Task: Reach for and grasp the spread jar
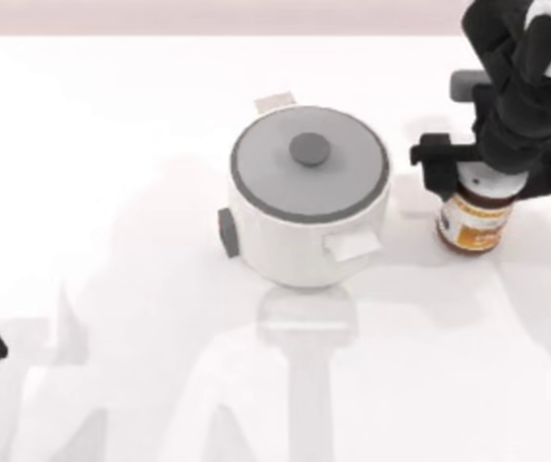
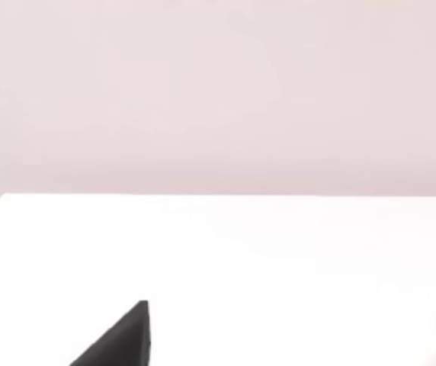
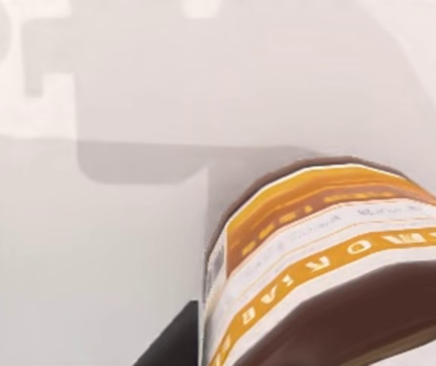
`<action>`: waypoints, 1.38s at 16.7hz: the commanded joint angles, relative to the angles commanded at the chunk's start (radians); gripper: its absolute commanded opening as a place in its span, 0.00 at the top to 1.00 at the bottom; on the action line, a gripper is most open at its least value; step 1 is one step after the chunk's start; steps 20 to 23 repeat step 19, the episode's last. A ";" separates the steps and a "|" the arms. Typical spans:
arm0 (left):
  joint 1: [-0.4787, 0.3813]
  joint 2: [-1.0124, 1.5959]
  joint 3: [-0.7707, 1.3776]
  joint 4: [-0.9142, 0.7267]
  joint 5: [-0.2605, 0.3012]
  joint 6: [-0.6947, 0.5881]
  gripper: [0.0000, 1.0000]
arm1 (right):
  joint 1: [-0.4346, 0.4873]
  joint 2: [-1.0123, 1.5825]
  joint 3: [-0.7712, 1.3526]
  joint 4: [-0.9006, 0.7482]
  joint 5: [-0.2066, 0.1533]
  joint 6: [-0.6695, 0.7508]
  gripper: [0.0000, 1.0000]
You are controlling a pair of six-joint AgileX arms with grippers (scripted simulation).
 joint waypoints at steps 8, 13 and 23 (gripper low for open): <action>0.000 0.000 0.000 0.000 0.000 0.000 0.00 | 0.000 0.000 0.000 0.000 0.000 0.000 0.40; 0.000 0.000 0.000 0.000 0.000 0.000 0.00 | 0.000 0.000 0.000 0.000 0.000 0.000 0.02; 0.000 0.000 0.000 0.000 0.000 0.000 0.00 | 0.000 0.000 0.000 0.000 0.000 0.000 0.00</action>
